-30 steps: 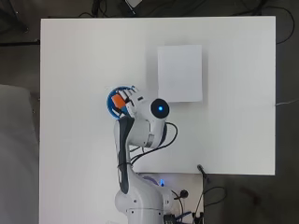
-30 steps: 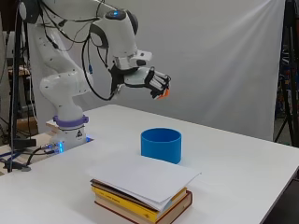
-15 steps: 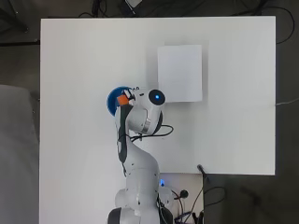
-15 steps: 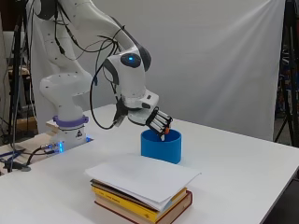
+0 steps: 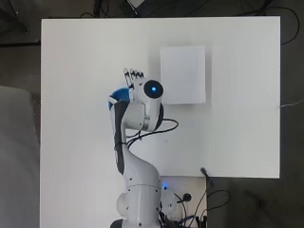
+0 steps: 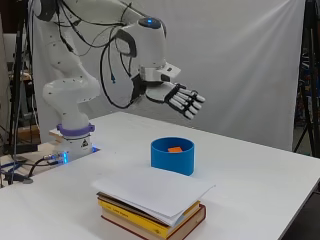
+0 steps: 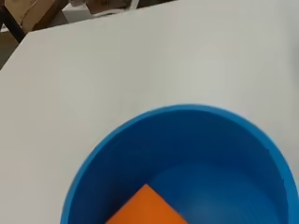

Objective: Teleoperate dual arm-hand system to pick and place objects

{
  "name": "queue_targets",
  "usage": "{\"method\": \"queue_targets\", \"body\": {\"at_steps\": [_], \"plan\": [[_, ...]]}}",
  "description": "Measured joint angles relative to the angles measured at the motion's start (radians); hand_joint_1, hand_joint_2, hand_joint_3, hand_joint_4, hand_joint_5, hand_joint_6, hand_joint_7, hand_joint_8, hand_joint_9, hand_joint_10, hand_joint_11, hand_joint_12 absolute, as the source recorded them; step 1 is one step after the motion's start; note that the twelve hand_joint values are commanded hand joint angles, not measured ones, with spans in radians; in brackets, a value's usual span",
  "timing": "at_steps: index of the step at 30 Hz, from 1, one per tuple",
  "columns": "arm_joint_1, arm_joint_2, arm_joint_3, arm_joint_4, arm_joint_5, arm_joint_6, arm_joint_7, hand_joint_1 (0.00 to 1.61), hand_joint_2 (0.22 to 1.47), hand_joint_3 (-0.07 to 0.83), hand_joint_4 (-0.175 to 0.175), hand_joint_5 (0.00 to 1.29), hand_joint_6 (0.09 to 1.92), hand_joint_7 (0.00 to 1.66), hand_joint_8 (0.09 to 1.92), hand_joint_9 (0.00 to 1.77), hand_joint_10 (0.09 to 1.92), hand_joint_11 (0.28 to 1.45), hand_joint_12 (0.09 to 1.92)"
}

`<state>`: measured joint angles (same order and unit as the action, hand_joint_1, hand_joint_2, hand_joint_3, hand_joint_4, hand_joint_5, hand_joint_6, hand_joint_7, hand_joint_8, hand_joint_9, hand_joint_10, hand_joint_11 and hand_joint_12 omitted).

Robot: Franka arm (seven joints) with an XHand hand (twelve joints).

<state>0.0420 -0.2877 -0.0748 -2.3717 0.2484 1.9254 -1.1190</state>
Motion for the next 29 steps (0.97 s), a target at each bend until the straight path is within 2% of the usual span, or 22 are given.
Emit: {"method": "queue_targets", "body": {"at_steps": [5,8,12,17,25,29], "plan": [[-0.004,-0.098,0.000,0.164,-0.065,-0.101,0.008,0.00,0.76,0.002,0.089,0.19,0.09,0.29,0.09,0.41,0.09,0.47,0.09],[-0.008,-0.141,-0.005,0.230,-0.145,-0.174,0.007,0.00,0.81,0.018,0.085,0.18,0.09,0.25,0.09,0.39,0.09,0.47,0.09],[-0.017,-0.189,-0.032,0.310,-0.189,-0.273,-0.012,0.05,0.86,0.026,0.080,0.17,0.09,0.24,0.09,0.38,0.09,0.46,0.09],[-0.033,-0.249,-0.057,0.310,-0.292,-0.324,0.039,0.08,0.89,0.022,0.068,0.13,0.09,0.20,0.09,0.35,0.09,0.44,0.09],[-0.040,-0.191,-0.104,0.345,-0.304,-0.353,0.092,0.08,0.91,0.011,0.058,0.08,0.09,0.14,0.09,0.28,0.09,0.41,0.09],[-0.040,-0.154,-0.125,0.371,-0.288,-0.358,0.075,0.08,0.91,0.008,0.051,0.06,0.09,0.12,0.09,0.25,0.09,0.40,0.09]]}}
